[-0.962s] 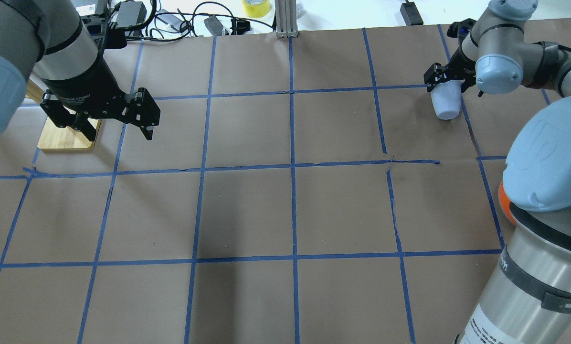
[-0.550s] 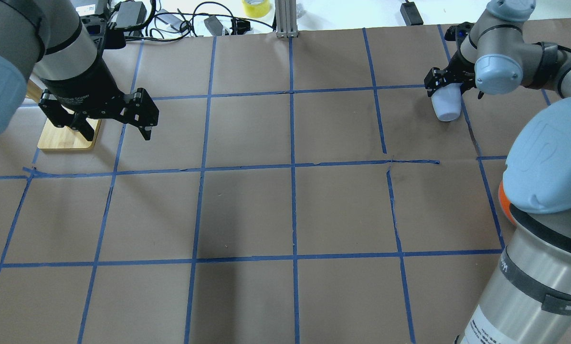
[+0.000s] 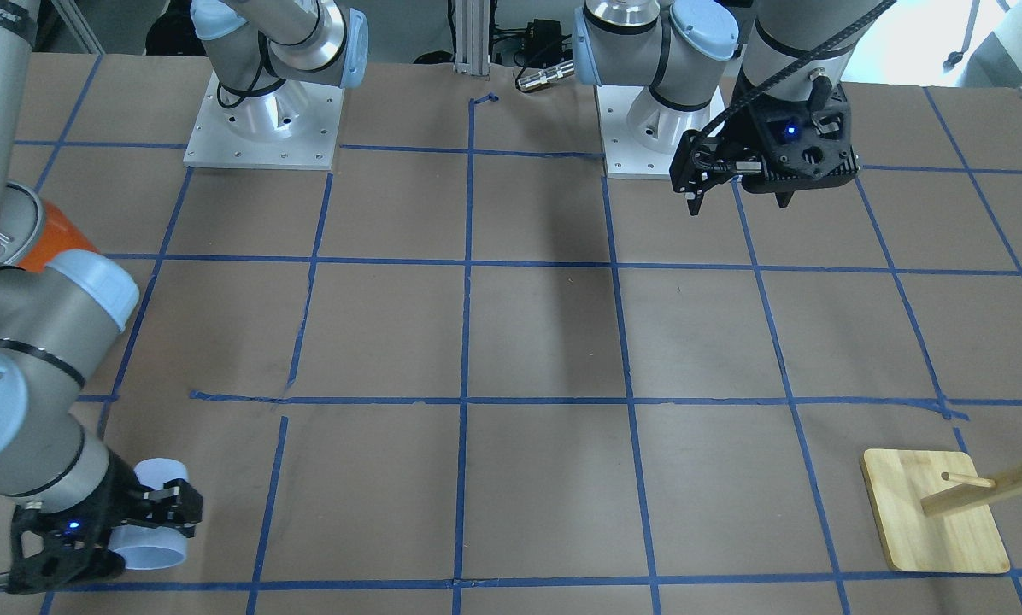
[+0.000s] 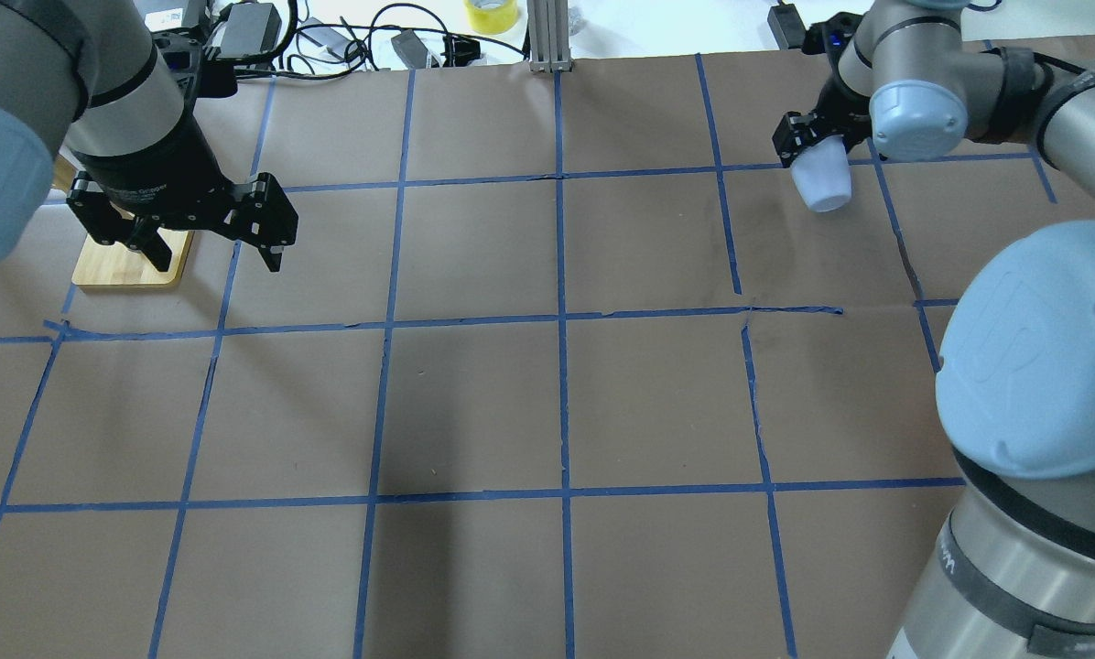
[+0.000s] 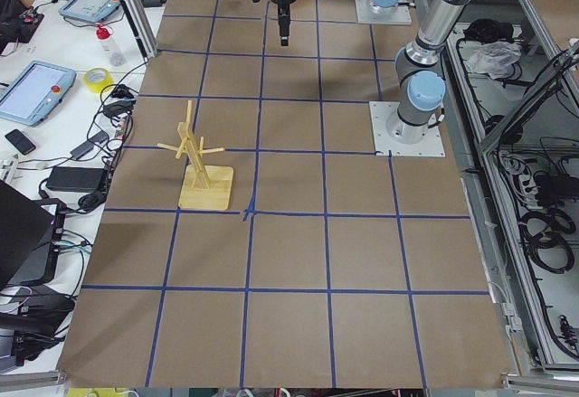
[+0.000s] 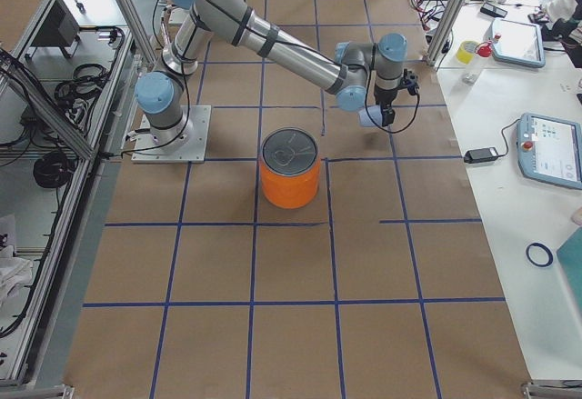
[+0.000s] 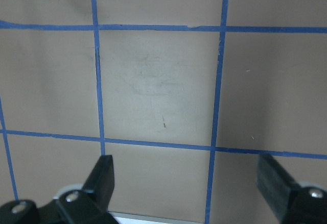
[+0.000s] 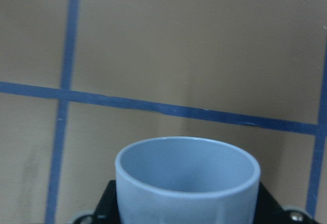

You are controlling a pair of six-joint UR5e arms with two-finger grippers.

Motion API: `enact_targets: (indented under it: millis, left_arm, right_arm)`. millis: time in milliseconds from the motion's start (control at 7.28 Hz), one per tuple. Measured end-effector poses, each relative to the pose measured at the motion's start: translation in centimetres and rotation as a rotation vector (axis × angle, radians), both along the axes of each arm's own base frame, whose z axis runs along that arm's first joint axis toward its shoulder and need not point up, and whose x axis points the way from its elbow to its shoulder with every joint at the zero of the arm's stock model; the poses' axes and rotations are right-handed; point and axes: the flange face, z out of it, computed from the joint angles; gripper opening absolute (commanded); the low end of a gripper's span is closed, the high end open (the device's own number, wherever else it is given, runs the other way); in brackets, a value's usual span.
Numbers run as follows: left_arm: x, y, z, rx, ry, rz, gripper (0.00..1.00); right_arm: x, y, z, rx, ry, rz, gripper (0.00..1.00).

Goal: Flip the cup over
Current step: 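Carry the cup with the right gripper toward the table center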

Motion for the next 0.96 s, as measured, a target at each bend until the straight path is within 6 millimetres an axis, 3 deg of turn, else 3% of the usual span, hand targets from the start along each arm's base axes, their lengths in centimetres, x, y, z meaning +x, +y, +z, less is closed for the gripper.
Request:
enact_targets:
  millis: [275,550,824,962]
  left_arm:
    - [0.0,0.0,-0.1,0.001,-0.001,0.000,1.00]
    - [0.0,0.0,-0.3,0.007,-0.001,0.000,1.00]
    - [0.1,0.1,-0.4,0.008,-0.001,0.001,1.00]
    - [0.1,0.1,-0.4,0.008,-0.002,0.002,1.00]
  right_arm:
    - [12.0,1.9,1.5,-0.034,0.006,0.185,0.00]
    - [23.3,5.2,1.2,-0.082,0.014,0.438,0.00]
    - [31.2,9.0,0.4,-0.105,0.041,0.705,0.00]
    - [33.6,10.4,0.1,-0.115,0.058,0.867,0.00]
